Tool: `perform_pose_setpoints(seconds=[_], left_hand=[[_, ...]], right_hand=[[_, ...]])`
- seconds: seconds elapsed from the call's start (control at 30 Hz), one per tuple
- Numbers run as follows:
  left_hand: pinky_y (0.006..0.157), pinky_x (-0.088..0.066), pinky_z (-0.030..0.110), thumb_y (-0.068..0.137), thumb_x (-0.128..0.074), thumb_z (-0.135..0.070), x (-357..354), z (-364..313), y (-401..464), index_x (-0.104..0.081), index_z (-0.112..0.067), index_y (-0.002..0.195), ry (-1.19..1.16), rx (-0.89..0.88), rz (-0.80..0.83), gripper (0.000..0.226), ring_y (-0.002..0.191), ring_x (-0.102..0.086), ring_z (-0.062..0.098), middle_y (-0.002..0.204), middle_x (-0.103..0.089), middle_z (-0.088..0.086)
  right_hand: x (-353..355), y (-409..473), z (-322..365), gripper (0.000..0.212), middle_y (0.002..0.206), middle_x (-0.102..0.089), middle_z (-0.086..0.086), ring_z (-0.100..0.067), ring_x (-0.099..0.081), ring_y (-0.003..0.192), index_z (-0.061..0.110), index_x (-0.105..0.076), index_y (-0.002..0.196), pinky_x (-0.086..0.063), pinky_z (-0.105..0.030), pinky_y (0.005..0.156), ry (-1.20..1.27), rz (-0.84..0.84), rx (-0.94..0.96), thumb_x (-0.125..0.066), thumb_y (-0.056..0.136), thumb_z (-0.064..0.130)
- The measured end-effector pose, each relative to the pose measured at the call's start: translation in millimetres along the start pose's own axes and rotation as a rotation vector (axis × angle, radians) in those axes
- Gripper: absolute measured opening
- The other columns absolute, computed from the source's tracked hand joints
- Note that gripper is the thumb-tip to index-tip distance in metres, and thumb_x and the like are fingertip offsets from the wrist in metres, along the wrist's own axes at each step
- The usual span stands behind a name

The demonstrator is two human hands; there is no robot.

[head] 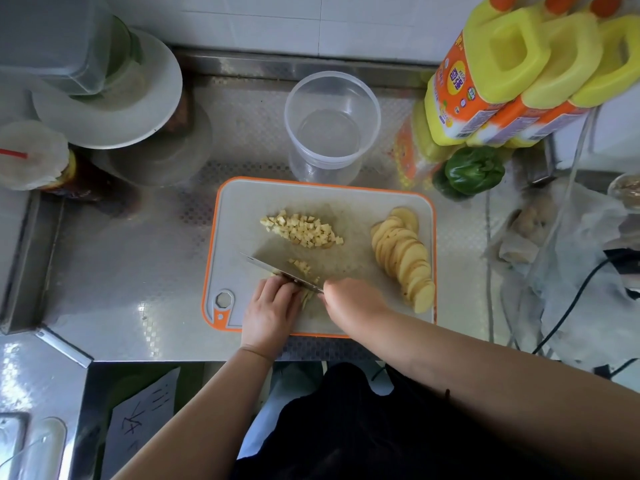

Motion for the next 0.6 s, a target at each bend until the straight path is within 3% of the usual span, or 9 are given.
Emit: perform_pose_setpoints(seconds=[0.13,0.23,0.37,0.6], left_hand=[[0.076,-0.05,0.036,0.095,-0.057,-0.025,0,-1,0,-0.07,-0.005,0.091,0.005,-0.02,-0.006,0.025,0.09,-0.054,0.026,0.097,-0.062,0.01],[0.078,-0.05,0.036,0.096,-0.055,-0.024,0,-2,0,-0.07,-0.004,0.091,0.007,-0.037,-0.022,0.025,0.091,-0.053,0.026,0.096,-0.062,0.011],[0.078,-0.051,0.037,0.096,-0.055,-0.024,0,-1,-2,-0.069,-0.005,0.091,0.021,-0.039,-0.025,0.024,0.092,-0.053,0.027,0.097,-0.062,0.011],[0.073,-0.055,0.04,0.096,-0.054,-0.023,9,0,-4,-0.068,-0.004,0.092,0.046,-0.023,-0.01,0.023,0.093,-0.056,0.028,0.1,-0.061,0.01]], right_hand=[[2,-2,-4,0.027,0.063,-0.037,0.004,-0.021,-0.046,0.064,0.01,-0.057,0.097,-0.027,-0.028,0.046,0.096,-0.004,-0.017,-0.04,0.102,0.032],[9,2,-11,0.033,0.064,-0.04,0.002,-0.022,-0.048,0.067,0.013,-0.052,0.088,-0.033,-0.03,0.055,0.178,0.006,-0.058,-0.042,0.1,0.042],[10,2,-18,0.035,0.065,-0.04,0.003,-0.021,-0.046,0.068,0.013,-0.05,0.085,-0.027,-0.03,0.049,0.268,-0.009,-0.081,-0.046,0.097,0.046],[14,-20,-6,0.033,0.057,-0.035,0.003,-0.016,-0.036,0.048,0.016,-0.039,0.08,-0.022,-0.029,0.042,0.025,-0.123,0.048,-0.037,0.102,0.04]])
Point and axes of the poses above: each hand's wrist, its own y-axis towards the middle knuckle, its own x-axis out of the back of the hand, z = x × y, the point moved 3 cm from there along y, towards the middle knuckle
